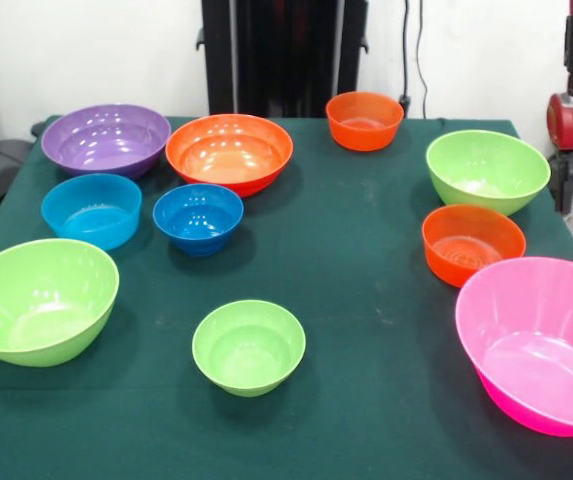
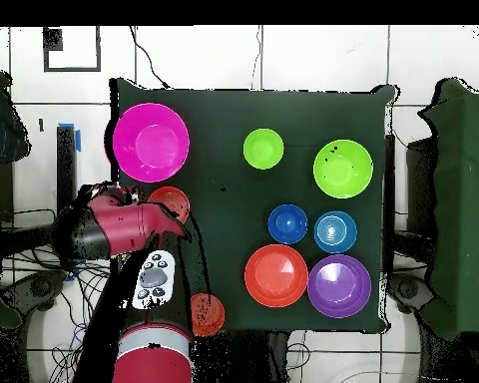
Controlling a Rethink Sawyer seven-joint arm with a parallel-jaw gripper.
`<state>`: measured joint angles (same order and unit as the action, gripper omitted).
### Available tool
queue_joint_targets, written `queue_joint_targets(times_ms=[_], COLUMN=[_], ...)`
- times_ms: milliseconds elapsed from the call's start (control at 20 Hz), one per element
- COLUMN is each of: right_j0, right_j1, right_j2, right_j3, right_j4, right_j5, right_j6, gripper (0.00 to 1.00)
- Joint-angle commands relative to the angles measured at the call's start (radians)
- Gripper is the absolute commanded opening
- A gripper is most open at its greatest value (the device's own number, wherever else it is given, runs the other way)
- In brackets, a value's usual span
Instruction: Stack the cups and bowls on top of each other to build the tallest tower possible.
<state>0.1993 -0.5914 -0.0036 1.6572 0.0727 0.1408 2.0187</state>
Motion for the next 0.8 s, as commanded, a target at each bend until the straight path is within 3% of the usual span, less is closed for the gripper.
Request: queue_joint_targets(times_ms=[50,500,800], right_j0=[0.03,0.154,0.154], right_j1=[0.069,0.191,0.218], right_j2=[0.017,-0.08,-0.068], right_j3=[0.063,0.011,0.029], right_j4=[0.003,0.07,0.075], right_j5=[-0.056,-0.098,-0.157], right_j6=[0.175,0.218,0.211], gripper=[1.0,1.0,1.0])
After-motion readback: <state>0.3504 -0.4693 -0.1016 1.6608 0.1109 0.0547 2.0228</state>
